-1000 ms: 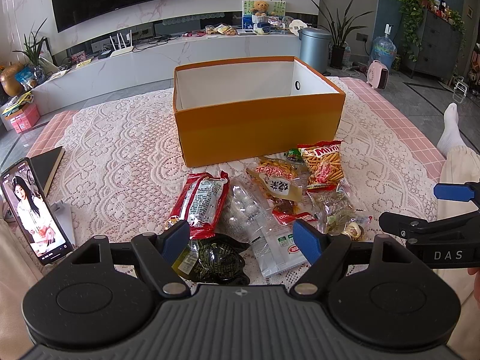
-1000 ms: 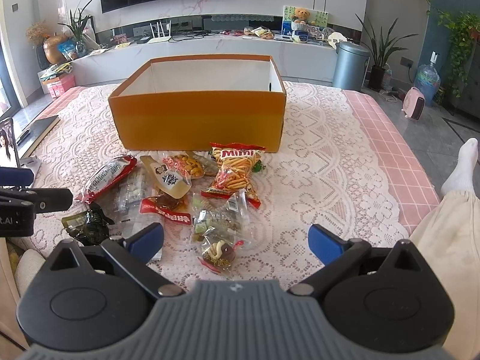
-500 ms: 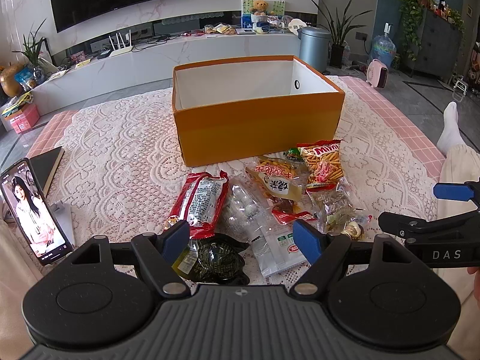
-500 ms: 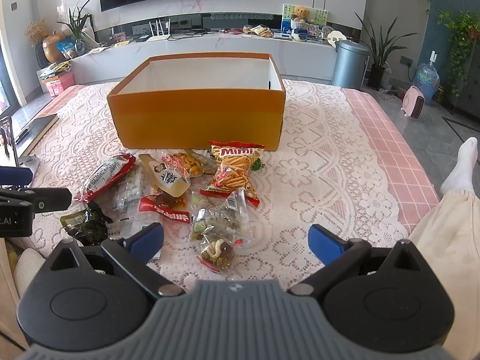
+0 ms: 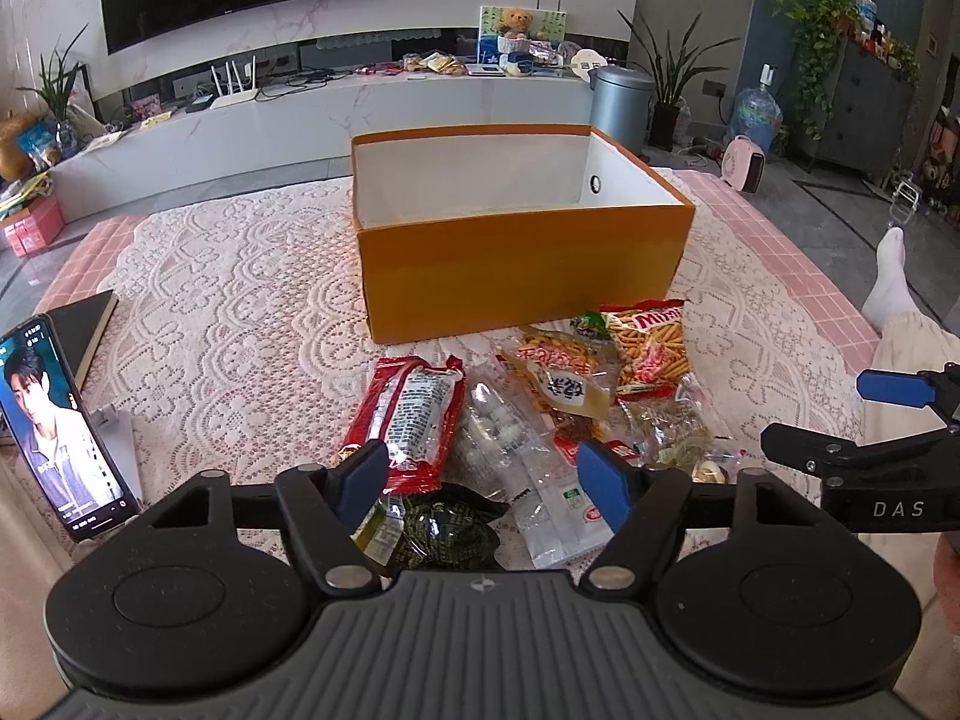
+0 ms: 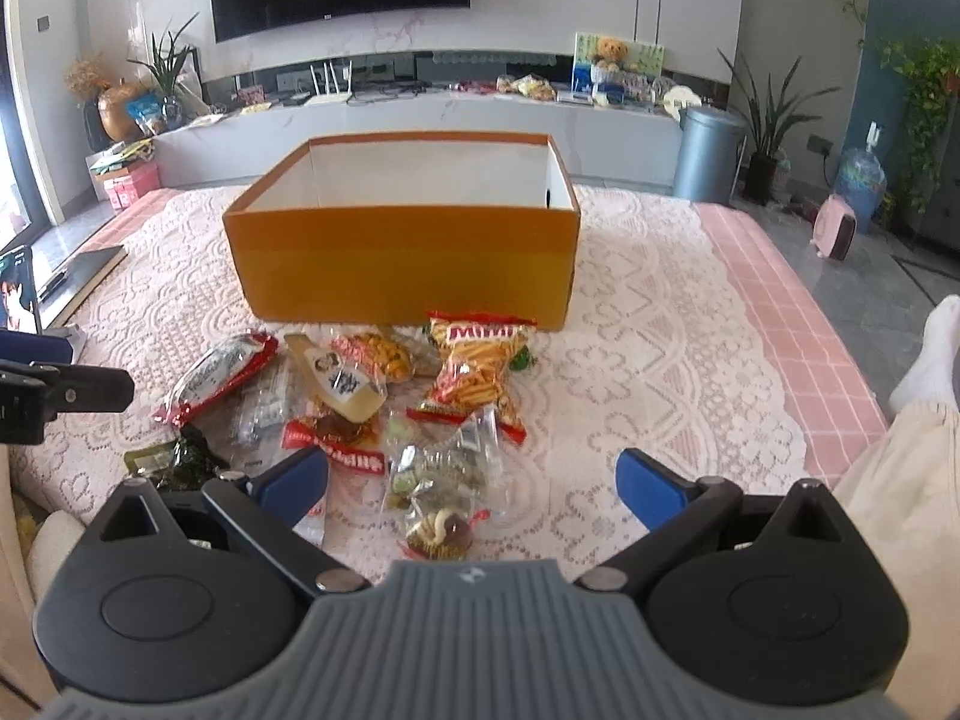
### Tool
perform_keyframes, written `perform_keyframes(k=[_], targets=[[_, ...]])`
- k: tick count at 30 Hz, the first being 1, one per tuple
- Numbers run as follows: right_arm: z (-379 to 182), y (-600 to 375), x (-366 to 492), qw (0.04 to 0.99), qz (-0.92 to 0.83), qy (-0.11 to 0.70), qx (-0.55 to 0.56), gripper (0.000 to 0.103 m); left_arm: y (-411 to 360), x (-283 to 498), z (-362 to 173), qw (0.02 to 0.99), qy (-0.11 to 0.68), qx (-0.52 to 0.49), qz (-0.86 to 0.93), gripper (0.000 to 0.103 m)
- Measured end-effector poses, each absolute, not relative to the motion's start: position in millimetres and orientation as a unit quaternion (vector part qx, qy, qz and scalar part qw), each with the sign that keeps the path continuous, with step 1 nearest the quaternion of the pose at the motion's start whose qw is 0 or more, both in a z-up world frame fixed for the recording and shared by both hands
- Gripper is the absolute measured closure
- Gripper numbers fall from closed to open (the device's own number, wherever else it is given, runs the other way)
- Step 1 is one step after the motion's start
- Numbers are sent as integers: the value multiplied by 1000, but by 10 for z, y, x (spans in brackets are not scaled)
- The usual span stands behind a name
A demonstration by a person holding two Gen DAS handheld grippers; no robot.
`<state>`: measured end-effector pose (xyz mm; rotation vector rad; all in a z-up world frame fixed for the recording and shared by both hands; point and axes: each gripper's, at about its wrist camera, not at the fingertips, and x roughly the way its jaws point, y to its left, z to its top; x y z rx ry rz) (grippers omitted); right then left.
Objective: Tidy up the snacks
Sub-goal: 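Grasp the red-silver packet with the left tool while the right tool grasps the Mimi bag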
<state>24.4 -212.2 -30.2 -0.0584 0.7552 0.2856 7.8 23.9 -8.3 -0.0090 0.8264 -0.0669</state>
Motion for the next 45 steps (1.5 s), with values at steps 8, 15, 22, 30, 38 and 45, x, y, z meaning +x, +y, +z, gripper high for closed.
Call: perform_keyframes(k=[8, 15, 22, 30, 38, 45], targets=[[-410, -2051, 456, 909, 157, 386, -20, 24, 405, 308, -274, 906, 422, -22, -32, 29], [-511, -1979, 747, 903, 162, 397, -6, 28, 533, 609, -420, 904, 427, -16, -21, 22], [-659, -1893, 1193, 900, 146, 411, 11, 27, 653, 906, -673, 899, 436, -13, -24, 21], [-876, -1731, 1544, 901, 145, 408, -8, 28, 798, 1114, -1000, 890, 453, -22, -46, 21], [-1014, -1720, 1653, 902, 156, 402, 3, 37, 907, 1241, -1137, 886, 453, -75, -63, 11], [-1080, -1754, 1675, 903, 148, 403, 9, 50, 987, 1261, -1239, 876, 461, -121, -67, 4]])
